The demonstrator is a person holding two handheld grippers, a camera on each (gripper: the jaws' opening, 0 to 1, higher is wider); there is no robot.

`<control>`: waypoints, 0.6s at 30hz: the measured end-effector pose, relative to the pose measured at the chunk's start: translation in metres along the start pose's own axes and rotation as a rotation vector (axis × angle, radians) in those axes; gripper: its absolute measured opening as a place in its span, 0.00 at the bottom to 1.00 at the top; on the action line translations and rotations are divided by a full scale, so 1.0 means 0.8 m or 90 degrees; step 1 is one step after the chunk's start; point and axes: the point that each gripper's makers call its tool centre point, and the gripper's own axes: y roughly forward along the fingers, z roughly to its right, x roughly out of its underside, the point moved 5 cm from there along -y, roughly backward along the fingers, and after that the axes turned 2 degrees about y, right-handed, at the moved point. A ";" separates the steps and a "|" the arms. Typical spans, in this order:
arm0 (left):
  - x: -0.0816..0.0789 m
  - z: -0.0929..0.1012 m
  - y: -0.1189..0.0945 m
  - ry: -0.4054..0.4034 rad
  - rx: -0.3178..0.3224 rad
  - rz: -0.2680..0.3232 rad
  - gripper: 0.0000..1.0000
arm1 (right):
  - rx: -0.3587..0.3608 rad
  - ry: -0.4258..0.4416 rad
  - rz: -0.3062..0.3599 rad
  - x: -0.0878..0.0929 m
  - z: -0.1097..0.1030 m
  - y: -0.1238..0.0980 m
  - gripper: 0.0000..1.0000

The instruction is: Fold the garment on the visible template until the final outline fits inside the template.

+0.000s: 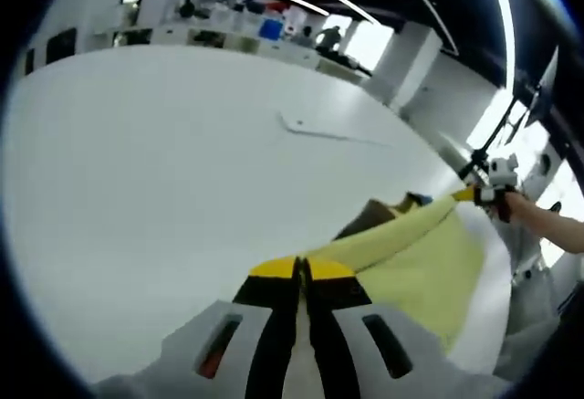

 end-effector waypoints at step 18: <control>0.009 -0.002 0.007 0.018 -0.015 -0.020 0.00 | 0.009 -0.016 -0.019 0.011 0.005 0.008 0.00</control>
